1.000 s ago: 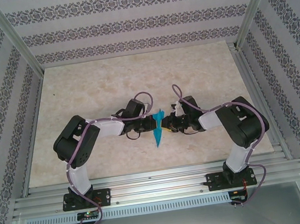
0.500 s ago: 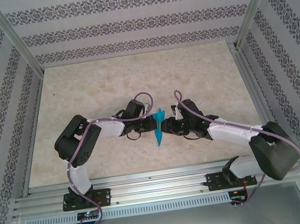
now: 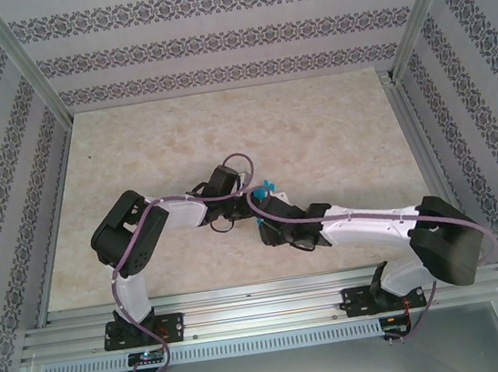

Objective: Fold a paper plane with a square sheet of paper (fold left side to right side)
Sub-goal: Fold the wing for the fifth time at the center of the table.

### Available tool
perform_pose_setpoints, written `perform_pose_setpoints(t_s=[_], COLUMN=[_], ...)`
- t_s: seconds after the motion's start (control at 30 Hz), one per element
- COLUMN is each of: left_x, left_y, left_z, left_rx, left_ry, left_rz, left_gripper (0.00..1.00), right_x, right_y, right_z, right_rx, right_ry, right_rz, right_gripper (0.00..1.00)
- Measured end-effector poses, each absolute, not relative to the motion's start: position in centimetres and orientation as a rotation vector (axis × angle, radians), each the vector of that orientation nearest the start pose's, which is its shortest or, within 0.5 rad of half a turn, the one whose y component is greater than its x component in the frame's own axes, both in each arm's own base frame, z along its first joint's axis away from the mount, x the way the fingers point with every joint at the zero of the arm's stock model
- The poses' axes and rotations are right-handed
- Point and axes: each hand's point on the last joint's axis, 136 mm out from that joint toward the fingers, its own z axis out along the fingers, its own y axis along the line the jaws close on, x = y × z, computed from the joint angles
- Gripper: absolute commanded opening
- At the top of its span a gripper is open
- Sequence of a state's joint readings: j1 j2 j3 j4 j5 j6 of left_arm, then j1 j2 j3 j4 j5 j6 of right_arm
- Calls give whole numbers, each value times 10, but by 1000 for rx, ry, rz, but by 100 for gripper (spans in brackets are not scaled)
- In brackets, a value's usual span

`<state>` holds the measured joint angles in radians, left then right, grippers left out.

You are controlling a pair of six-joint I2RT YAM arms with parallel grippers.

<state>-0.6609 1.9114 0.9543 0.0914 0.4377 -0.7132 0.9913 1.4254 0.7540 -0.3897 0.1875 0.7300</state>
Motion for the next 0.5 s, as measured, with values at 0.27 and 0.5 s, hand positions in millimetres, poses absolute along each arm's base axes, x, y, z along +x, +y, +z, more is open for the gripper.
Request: perform_pose_setpoints(t_s=[0.27,0.5], left_x=[308,308], left_y=[-332,-334], left_z=[21,21], left_rx=[150,153], left_ry=[2665,2661], left_rz=[-1081,-1089], left_gripper=[8,7], right_x=[212,206], right_y=[268,266], right_z=[48,33], right_rx=[-328,-383], right_ry=[2639,2678], right_rz=[272,184], right_gripper=[30,21])
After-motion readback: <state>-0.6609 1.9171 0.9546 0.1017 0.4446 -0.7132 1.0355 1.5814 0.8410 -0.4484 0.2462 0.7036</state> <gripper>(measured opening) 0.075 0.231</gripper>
